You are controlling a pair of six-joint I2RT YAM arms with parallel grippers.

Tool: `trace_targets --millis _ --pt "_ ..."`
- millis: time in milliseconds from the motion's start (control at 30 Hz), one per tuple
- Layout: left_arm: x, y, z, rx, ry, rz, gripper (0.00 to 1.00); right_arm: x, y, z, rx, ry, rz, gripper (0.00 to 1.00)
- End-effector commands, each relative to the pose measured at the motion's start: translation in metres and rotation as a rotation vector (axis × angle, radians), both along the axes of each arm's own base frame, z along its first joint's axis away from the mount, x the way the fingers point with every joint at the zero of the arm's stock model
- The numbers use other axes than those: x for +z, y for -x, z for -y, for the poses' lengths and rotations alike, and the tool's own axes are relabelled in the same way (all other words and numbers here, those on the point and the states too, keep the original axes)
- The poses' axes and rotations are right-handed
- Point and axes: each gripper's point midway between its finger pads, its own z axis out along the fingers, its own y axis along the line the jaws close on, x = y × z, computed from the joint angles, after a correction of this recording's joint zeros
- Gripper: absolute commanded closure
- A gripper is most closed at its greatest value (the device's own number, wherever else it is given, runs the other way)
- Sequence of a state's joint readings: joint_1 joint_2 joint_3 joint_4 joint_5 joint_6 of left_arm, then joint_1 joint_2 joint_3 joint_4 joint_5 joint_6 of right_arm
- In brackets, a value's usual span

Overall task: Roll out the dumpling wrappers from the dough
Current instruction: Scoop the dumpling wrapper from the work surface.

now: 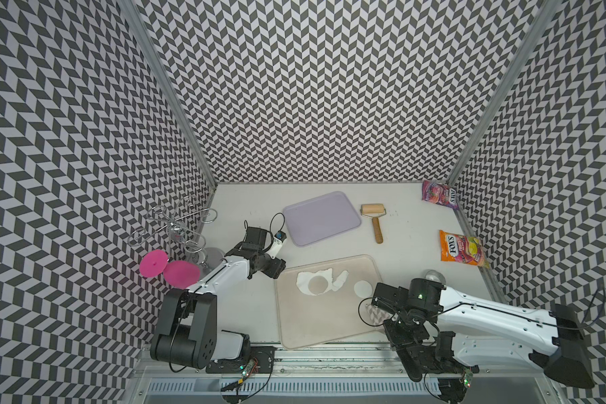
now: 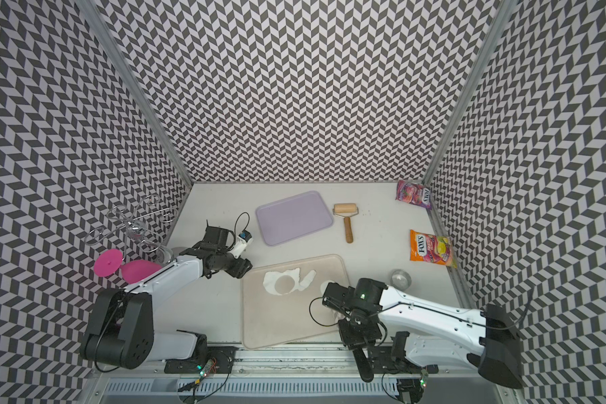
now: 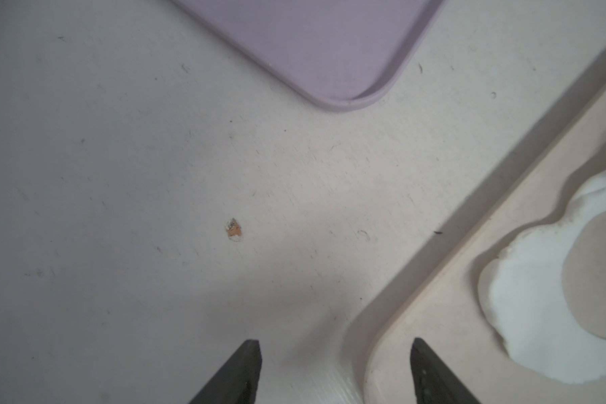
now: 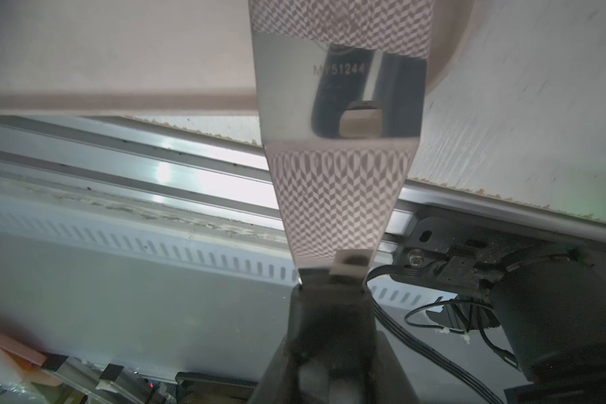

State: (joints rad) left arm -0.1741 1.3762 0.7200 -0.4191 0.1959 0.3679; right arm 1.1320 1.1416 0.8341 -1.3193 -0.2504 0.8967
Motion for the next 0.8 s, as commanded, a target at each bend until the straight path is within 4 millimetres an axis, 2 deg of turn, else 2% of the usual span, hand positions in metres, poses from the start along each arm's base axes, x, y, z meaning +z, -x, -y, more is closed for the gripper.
trace_targets --millis 0,200,533,767 --pt "0.001 0.000 0.001 0.003 0.015 0.011 0.30 0.001 -0.013 -0.004 0.023 -0.003 0.069 1.00" --pt "0.001 0.000 0.000 0.008 0.013 0.012 0.30 0.004 -0.010 -0.017 0.034 -0.070 0.050 1.00" --pt "0.001 0.000 -0.001 0.009 0.011 0.015 0.30 -0.009 -0.013 -0.009 0.035 -0.017 0.052 1.00" --pt "0.002 0.000 -0.001 0.009 0.010 0.017 0.30 -0.012 -0.023 -0.012 0.031 -0.027 0.074 1.00"
